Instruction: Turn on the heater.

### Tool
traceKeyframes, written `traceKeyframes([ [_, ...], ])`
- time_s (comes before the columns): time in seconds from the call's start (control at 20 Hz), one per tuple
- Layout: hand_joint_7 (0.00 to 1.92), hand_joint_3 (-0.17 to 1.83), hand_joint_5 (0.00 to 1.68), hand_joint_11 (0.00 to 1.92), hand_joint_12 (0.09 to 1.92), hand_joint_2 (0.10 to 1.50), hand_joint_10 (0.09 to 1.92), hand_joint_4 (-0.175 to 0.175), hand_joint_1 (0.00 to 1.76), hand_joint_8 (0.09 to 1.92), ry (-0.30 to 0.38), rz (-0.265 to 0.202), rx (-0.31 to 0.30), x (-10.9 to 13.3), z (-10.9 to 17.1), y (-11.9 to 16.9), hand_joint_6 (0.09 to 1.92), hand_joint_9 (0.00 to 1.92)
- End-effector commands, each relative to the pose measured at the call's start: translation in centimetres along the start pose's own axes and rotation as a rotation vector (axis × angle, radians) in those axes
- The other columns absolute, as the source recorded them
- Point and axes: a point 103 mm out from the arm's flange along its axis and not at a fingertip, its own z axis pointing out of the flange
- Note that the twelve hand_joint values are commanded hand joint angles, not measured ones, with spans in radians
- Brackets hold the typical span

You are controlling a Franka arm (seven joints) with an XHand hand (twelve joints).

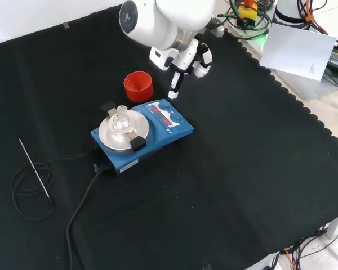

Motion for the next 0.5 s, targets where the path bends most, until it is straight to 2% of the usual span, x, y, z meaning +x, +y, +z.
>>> traceKeyframes([
  [0.05,1.62,1.1,0.21,1.92,1.77,0.63,1.41,-0.03,1.43,1.54,0.005,-0.064,0.048,0.8,0.2,0.3,0.09,1.85],
  [0.5,1.62,1.11,0.18,1.92,1.77,0.62,1.41,-0.02,1.43,1.55,-0.011,-0.098,0.055,2.5,0.9,0.6,0.09,1.85],
])
